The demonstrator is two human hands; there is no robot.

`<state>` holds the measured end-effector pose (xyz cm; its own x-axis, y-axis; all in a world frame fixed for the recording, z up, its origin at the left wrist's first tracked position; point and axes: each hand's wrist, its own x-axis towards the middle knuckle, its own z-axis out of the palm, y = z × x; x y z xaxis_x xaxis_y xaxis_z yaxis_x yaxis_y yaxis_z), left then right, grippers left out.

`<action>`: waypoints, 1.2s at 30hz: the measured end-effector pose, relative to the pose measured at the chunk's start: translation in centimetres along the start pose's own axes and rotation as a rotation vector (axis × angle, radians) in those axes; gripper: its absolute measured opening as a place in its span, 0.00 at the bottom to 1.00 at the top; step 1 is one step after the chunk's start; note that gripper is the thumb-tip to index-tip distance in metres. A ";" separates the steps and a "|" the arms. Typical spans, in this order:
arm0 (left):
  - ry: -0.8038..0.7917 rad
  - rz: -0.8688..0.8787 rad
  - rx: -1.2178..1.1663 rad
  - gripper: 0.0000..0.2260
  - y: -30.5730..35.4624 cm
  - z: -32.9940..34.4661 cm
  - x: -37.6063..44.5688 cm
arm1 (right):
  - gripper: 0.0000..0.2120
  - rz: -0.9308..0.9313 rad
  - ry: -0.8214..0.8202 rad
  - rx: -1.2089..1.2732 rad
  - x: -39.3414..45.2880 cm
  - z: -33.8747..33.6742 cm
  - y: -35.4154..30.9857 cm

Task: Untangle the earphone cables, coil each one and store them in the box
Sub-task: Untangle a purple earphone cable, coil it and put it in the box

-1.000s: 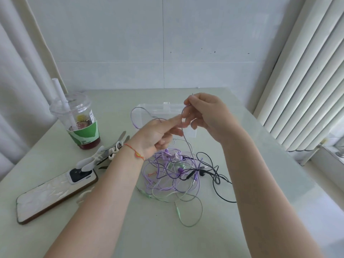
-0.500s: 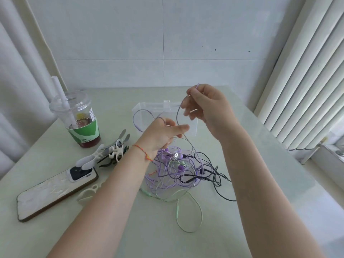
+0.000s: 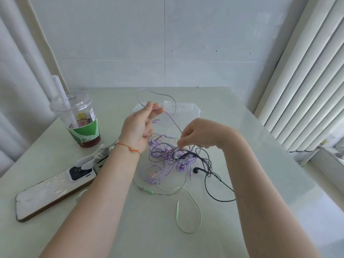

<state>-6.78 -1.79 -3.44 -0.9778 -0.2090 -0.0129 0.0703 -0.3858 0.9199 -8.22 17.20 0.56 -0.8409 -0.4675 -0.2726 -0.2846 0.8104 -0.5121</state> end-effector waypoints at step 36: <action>-0.121 0.101 0.890 0.04 -2.5 0.9 -0.5 | 0.10 -0.046 0.885 0.853 0.3 -1.9 2.0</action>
<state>-6.60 0.10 -5.35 -0.9929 -0.0884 0.0798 0.0281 0.4777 0.8781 -9.95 19.33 1.04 -0.9548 0.1805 0.2360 -0.2096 0.1538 -0.9656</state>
